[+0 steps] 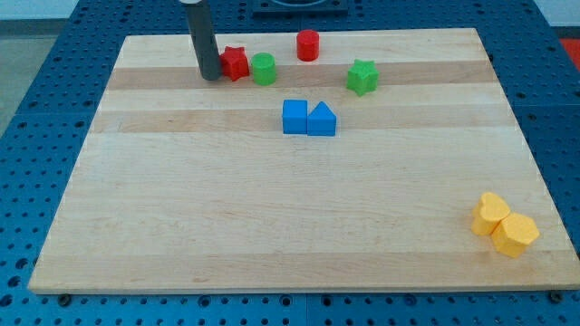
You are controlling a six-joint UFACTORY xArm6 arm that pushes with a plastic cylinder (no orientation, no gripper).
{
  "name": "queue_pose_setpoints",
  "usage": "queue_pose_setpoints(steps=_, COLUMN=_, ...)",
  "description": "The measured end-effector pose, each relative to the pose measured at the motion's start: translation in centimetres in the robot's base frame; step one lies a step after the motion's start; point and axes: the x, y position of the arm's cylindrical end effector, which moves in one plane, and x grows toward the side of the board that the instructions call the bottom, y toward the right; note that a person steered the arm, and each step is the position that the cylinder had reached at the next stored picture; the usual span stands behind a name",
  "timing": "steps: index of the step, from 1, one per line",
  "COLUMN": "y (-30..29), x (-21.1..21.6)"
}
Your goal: Push the red star to the red circle
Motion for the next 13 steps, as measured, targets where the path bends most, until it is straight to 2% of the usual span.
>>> queue_pose_setpoints(steps=2, y=1.3, x=-0.1)
queue_pose_setpoints(steps=4, y=2.4, x=-3.2)
queue_pose_setpoints(steps=6, y=2.9, x=-3.6)
queue_pose_setpoints(steps=10, y=8.7, x=-4.5)
queue_pose_setpoints(steps=13, y=8.4, x=-4.7)
